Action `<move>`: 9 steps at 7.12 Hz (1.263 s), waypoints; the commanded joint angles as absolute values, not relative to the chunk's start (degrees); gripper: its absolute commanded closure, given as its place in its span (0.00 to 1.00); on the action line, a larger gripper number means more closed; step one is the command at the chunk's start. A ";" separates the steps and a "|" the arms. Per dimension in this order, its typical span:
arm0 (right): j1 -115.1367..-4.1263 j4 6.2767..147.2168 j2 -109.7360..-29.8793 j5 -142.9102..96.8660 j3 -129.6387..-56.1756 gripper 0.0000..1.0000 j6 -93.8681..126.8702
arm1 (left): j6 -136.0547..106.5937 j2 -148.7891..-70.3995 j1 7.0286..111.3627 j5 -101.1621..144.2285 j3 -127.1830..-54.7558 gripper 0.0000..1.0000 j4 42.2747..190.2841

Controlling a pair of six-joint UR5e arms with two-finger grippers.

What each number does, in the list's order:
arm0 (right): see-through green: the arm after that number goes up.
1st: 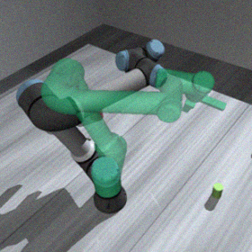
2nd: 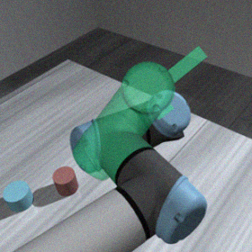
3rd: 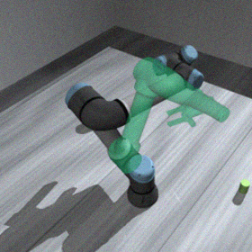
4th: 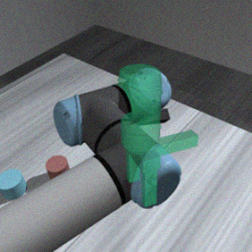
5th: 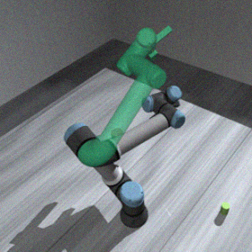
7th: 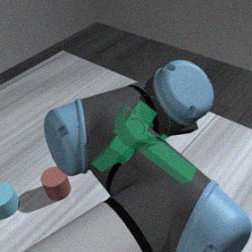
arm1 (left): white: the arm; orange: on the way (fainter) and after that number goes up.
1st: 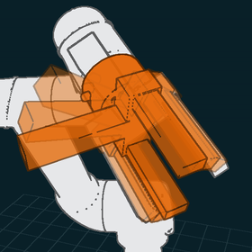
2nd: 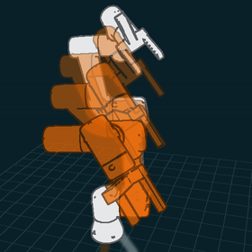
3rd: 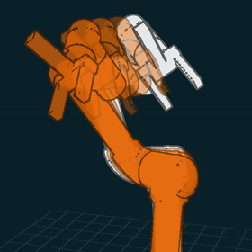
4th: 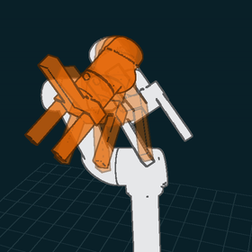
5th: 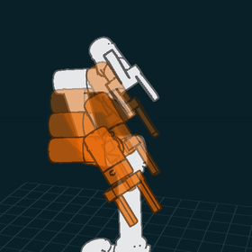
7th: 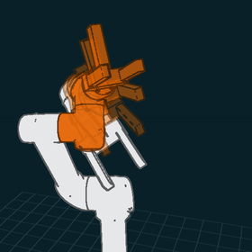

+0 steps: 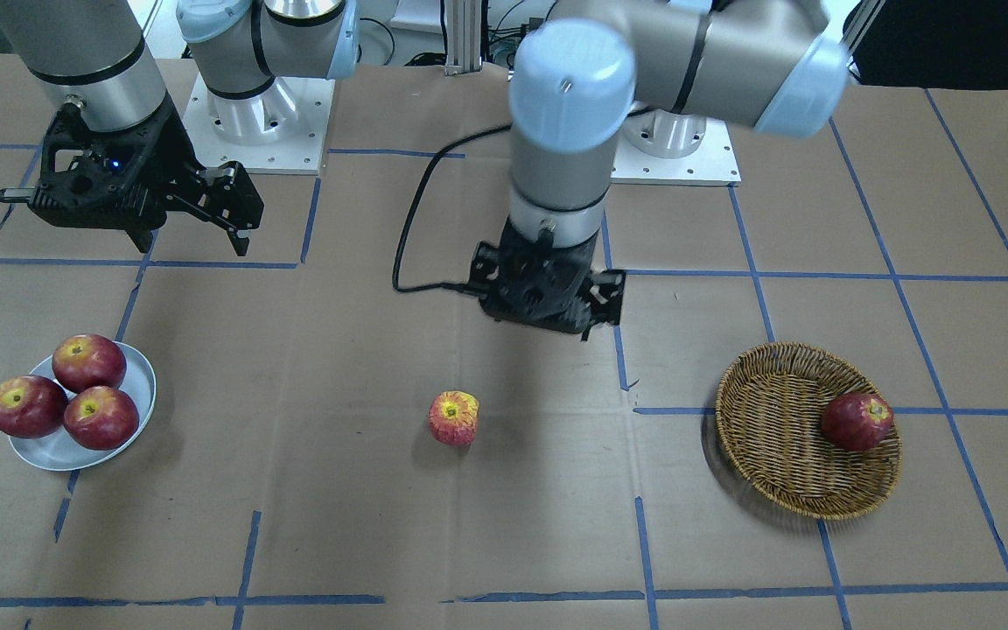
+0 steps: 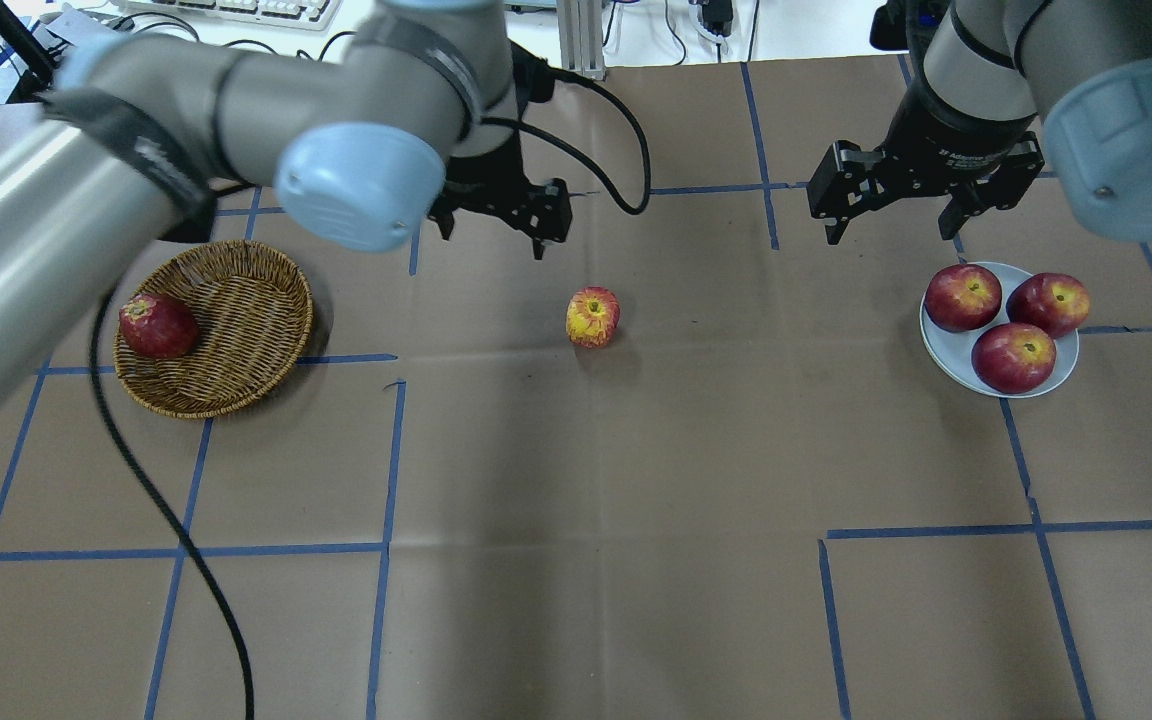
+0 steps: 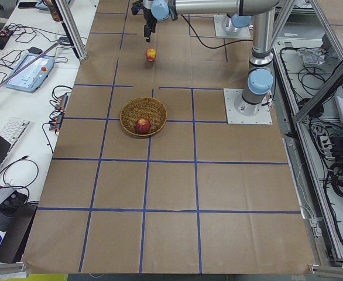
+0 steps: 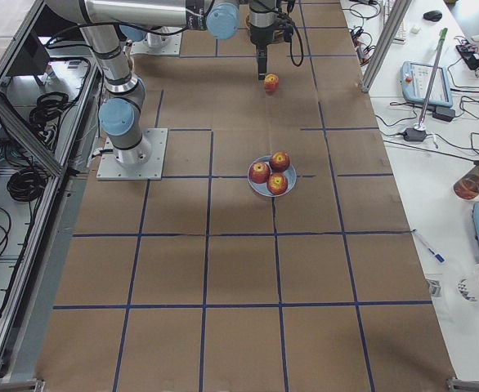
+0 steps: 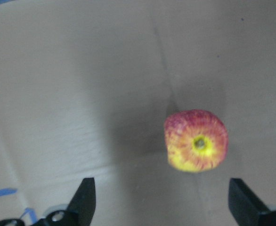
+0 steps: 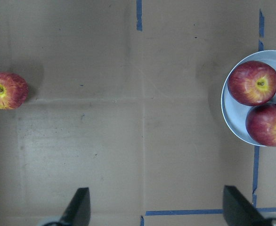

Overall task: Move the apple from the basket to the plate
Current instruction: 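Raise the left gripper back toward the basket while the right gripper reaches toward the apple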

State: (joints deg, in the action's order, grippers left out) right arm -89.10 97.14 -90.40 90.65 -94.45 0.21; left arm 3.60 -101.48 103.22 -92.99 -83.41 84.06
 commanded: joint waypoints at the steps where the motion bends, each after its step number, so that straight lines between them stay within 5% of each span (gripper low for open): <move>1: -89.73 98.08 -90.09 90.35 -94.05 0.00 2.79 | 13.26 -92.47 94.24 -92.82 -81.21 0.01 96.50; 9: -111.60 121.78 -70.70 92.71 -93.87 0.00 29.95 | 13.80 -95.63 92.99 -92.99 -81.82 0.01 92.37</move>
State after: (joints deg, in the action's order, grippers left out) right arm -109.12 116.90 -75.07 91.47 -93.87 26.90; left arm 13.74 -95.61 93.05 -92.89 -81.58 92.84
